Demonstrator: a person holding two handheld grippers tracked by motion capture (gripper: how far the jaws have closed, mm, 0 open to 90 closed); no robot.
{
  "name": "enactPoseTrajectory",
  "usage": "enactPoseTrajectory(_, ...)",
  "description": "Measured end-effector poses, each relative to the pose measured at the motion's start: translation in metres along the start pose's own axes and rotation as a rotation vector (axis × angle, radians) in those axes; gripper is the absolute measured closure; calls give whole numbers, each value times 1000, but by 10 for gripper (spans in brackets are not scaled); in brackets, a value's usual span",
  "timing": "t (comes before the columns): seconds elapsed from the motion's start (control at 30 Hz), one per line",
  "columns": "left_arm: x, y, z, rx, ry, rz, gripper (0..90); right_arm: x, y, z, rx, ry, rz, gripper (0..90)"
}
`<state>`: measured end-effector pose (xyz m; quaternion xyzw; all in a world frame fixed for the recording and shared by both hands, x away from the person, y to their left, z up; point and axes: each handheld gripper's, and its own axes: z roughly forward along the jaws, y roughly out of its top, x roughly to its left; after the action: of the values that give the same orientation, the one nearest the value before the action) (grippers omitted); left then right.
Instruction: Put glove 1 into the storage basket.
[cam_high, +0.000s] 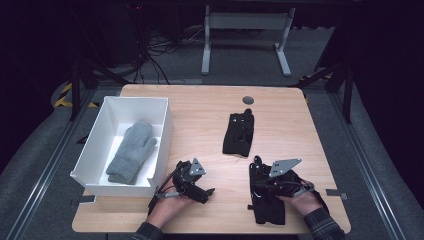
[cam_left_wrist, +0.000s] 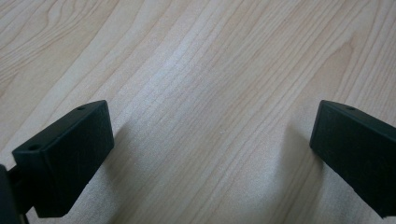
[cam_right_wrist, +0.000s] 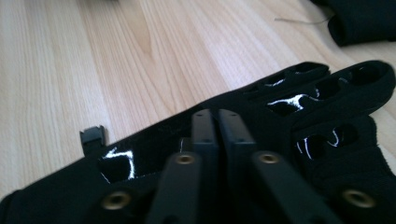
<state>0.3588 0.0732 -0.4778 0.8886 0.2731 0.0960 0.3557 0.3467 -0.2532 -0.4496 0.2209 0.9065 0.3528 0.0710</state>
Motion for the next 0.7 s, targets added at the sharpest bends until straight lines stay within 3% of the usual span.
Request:
enactPoseTrajectory(0.07,0,1,0,12,4,-3,2,-2,1,-5,-27,-22,11,694)
enactPoseTrajectory(0.1,-1,5,0,36,7,-9,3,-4,2,-8,-54,-46,23,596)
enactPoseTrajectory(0.13,-1,5,0,36,7,-9,8,-4,2,-8,-54,-46,23,596)
enactPoseTrajectory(0.2,0,8,-1,52,9,-14,24,-6,2,-10,-68,-76,36,499)
enactPoseTrajectory(0.3,2,16,-6,17,34,-19,106,-8,1,-11,-71,-87,51,441)
enactPoseTrajectory(0.43,7,31,-9,-27,-1,-29,380,-7,-3,-12,-62,-98,51,416)
enactPoseTrajectory(0.53,12,41,-5,-26,-16,-19,607,-5,-4,-13,-58,-105,38,410)
enactPoseTrajectory(0.57,15,45,-2,-32,-22,-24,643,-5,-4,-13,-57,-104,36,410)
enactPoseTrajectory(0.6,17,49,0,-31,-30,-32,744,-4,-4,-13,-55,-108,31,409)
enactPoseTrajectory(0.7,22,58,6,-39,-53,-44,900,-3,-4,-12,-53,-111,27,412)
